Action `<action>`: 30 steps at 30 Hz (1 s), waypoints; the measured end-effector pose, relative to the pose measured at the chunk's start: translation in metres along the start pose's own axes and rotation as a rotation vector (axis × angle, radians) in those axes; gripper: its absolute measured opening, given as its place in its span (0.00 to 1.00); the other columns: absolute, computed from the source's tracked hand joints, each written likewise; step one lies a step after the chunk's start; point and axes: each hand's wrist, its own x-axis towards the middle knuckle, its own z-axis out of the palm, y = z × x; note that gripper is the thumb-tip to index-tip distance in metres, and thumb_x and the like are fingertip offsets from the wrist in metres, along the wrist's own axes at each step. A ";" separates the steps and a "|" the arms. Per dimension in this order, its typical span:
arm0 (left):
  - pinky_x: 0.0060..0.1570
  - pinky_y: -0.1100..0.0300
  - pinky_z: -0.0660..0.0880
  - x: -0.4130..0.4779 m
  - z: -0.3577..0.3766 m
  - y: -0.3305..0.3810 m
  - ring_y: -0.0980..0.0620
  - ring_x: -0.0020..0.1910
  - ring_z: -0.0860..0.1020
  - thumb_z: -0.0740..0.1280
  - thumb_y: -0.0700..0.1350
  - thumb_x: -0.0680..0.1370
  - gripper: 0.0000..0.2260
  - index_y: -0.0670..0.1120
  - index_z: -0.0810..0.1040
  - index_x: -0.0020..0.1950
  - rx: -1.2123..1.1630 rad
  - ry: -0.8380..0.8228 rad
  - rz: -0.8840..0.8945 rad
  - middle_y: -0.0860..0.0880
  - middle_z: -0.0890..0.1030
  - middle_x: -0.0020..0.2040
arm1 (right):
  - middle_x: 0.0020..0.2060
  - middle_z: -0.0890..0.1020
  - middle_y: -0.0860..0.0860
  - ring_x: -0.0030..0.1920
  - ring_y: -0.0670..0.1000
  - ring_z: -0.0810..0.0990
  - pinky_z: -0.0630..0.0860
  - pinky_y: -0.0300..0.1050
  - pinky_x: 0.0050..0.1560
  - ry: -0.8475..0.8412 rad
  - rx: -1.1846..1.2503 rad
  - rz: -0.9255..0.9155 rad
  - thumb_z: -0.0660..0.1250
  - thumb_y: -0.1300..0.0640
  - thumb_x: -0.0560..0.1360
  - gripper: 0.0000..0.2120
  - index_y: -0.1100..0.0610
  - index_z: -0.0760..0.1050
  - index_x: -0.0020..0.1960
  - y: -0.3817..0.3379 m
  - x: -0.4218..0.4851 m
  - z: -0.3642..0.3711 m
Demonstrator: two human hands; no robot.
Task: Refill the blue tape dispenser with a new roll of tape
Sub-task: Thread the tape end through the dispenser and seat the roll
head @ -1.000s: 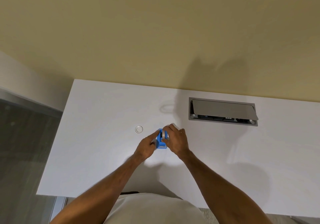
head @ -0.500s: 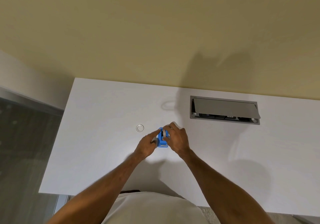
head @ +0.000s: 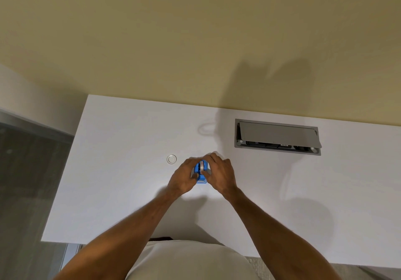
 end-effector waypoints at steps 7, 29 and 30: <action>0.74 0.52 0.74 0.004 -0.001 0.000 0.48 0.74 0.75 0.68 0.35 0.80 0.25 0.45 0.72 0.77 0.090 -0.037 0.008 0.48 0.73 0.75 | 0.69 0.77 0.45 0.66 0.46 0.77 0.73 0.42 0.70 -0.009 -0.079 -0.068 0.60 0.39 0.83 0.22 0.48 0.71 0.73 0.003 0.000 -0.002; 0.65 0.49 0.80 0.020 0.003 0.002 0.47 0.65 0.80 0.68 0.50 0.83 0.19 0.51 0.74 0.74 0.231 0.016 -0.087 0.51 0.77 0.69 | 0.56 0.86 0.55 0.56 0.54 0.83 0.78 0.48 0.65 0.033 0.056 -0.077 0.65 0.46 0.83 0.18 0.59 0.84 0.59 -0.005 0.020 -0.011; 0.65 0.48 0.80 0.020 0.003 0.002 0.47 0.65 0.80 0.68 0.50 0.83 0.19 0.51 0.74 0.74 0.234 0.012 -0.088 0.51 0.77 0.69 | 0.56 0.86 0.55 0.57 0.54 0.83 0.77 0.47 0.66 0.025 0.068 -0.069 0.65 0.46 0.83 0.18 0.59 0.83 0.60 -0.005 0.021 -0.011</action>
